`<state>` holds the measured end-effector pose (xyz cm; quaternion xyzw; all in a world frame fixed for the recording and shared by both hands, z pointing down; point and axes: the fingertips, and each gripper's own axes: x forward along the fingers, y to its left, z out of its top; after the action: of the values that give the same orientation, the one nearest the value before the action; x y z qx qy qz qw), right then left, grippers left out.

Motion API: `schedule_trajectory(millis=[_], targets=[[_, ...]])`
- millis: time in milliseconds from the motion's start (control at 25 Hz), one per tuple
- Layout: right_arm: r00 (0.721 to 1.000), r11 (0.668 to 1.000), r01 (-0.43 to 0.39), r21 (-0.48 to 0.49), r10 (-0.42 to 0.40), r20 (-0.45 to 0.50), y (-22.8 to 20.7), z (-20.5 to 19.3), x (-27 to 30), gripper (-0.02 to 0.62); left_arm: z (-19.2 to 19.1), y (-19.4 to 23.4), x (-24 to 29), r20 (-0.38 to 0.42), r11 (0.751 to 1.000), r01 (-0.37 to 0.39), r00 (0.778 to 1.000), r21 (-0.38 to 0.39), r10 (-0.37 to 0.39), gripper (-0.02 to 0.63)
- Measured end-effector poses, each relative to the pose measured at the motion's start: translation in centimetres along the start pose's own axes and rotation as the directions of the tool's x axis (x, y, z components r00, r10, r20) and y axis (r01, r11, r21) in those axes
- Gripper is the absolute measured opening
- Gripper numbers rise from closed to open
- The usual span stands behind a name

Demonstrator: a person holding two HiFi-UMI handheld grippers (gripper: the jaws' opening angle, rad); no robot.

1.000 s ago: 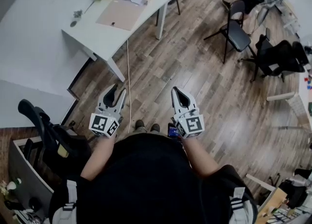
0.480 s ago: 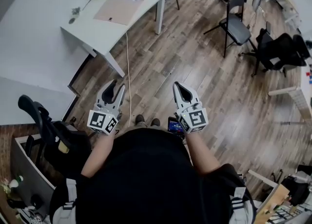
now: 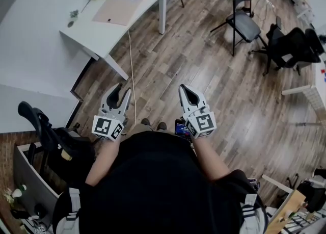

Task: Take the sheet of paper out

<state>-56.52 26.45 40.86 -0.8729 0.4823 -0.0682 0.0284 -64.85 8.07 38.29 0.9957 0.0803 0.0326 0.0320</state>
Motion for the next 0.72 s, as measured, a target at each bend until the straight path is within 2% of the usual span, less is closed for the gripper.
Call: schedule_trajectory(millis=[240,440,720], targets=[[1.000,0.999,0.007,0.037,-0.007,0.001,-1.6,-1.4,0.2,0.012,-0.4,0.2,0.4,-0.018,1.000,0.005,1.000,0.018,-0.004,0.132],[1.000,0.999,0.002,0.038,-0.002,-0.010,-2.6,-1.3,1.2,0.012,-1.0,0.9,1.2,-0.015,1.000,-0.014,1.000,-0.009,0.014,0.132],[1.000,1.000,0.022,0.000,-0.022,-0.015,-6.4,-0.7,6.0,0.012,-1.4,4.8,5.7,0.005,0.999,-0.025,1.000,-0.039,0.025,0.131]])
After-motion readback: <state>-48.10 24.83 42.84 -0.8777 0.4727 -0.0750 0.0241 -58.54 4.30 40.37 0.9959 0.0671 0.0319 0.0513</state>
